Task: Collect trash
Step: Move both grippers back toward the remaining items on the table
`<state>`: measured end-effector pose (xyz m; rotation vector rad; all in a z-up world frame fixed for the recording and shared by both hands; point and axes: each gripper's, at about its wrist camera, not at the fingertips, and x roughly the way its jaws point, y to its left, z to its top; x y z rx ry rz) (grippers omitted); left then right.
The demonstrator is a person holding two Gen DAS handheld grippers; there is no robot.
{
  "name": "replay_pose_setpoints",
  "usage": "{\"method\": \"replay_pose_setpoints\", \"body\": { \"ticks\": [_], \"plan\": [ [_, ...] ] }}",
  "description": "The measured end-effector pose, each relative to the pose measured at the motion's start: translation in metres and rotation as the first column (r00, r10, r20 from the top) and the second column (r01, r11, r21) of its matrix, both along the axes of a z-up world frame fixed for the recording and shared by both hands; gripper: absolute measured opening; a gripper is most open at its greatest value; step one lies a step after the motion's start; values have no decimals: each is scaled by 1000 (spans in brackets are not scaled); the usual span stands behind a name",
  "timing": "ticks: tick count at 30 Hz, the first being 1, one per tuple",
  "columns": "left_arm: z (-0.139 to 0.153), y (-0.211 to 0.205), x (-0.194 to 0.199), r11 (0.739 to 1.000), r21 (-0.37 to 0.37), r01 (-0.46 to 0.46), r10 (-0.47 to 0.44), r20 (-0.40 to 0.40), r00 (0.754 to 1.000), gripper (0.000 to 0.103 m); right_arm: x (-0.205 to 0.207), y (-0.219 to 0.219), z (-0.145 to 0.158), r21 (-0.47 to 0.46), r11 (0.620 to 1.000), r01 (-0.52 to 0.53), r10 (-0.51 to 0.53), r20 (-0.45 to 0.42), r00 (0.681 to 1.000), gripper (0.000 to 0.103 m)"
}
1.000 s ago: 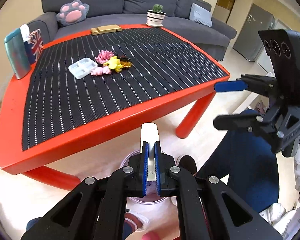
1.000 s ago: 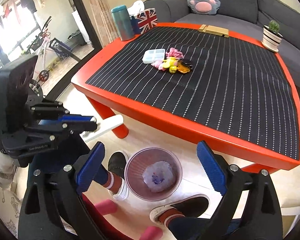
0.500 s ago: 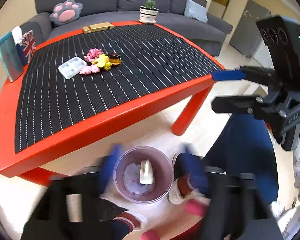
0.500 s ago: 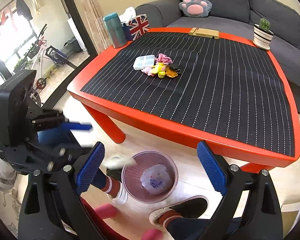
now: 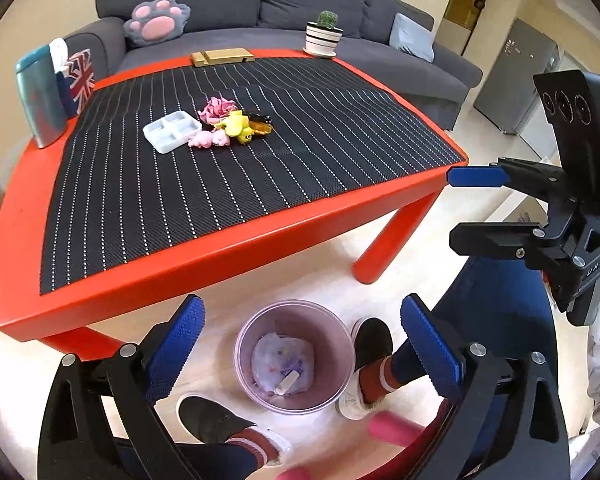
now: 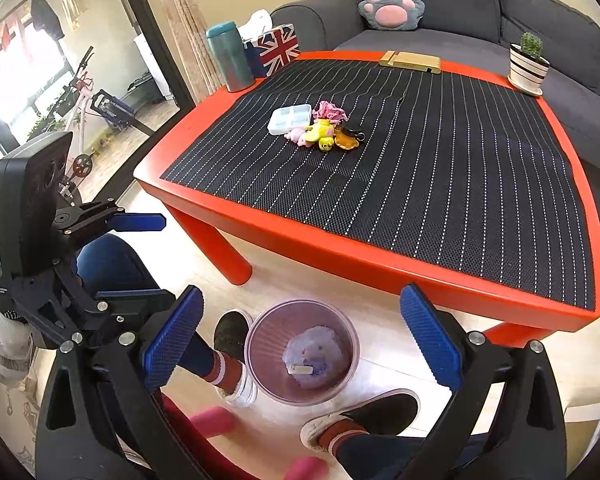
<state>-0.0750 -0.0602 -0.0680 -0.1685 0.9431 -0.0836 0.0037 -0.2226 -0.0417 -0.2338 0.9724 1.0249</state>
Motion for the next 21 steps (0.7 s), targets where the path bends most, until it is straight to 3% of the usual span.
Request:
{"method": "replay_pose_setpoints", "body": {
  "ticks": [11,21],
  "plan": [
    [10,21,5,999,9,-48,48,22,999,95,11,8,9,12,1000,8,-8,18,1000,98],
    [34,57,36,994,28,-101,100,48,994,95,31,20,13,15,1000,15,-16,30,999,98]
  ]
}}
